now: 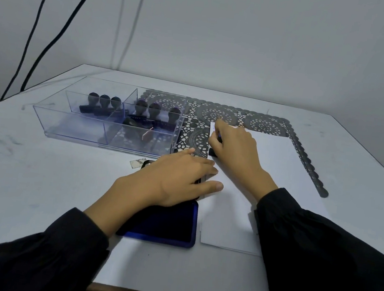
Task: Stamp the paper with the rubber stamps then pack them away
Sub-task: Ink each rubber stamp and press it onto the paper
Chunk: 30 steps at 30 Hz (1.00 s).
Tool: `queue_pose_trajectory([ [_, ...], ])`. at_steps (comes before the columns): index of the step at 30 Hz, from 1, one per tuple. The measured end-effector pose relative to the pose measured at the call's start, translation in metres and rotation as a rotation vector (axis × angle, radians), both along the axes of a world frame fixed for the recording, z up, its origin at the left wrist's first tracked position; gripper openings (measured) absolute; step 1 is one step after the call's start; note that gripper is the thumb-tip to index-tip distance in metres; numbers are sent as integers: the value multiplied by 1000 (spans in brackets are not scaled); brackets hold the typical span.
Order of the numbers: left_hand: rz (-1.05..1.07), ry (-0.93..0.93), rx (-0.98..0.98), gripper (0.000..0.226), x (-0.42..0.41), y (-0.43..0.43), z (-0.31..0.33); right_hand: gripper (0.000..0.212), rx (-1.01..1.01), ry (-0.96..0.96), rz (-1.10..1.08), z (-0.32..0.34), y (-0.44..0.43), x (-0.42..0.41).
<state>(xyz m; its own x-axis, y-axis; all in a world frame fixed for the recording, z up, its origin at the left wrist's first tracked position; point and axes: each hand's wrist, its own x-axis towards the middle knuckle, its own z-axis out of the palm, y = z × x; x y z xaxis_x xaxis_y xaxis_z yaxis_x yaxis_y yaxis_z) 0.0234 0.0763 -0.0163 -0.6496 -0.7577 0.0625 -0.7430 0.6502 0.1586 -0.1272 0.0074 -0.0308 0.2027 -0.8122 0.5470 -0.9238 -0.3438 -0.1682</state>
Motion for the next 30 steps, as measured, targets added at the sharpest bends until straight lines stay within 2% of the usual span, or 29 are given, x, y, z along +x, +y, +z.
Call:
queue_pose_trajectory([
  [5, 12, -5, 19, 51, 0, 3, 1, 15, -1, -25, -11, 1, 0, 0],
  [10, 14, 28, 31, 52, 2, 2, 0, 19, 90, -72, -4, 10, -3, -3],
  [16, 13, 40, 31, 54, 4, -1, -4, 24, -114, -383, -63, 58, 4, -25],
  [22, 5, 51, 45, 57, 6, 2, -6, 34, -54, -376, -70, 57, 11, -20],
  [25, 17, 190, 62, 54, 13, 16, -1, 30, -46, -378, -75, 57, 12, -21],
  [30, 48, 634, 59, 36, 52, 46, 6, 25, -3, -402, -66, 55, 15, -24],
])
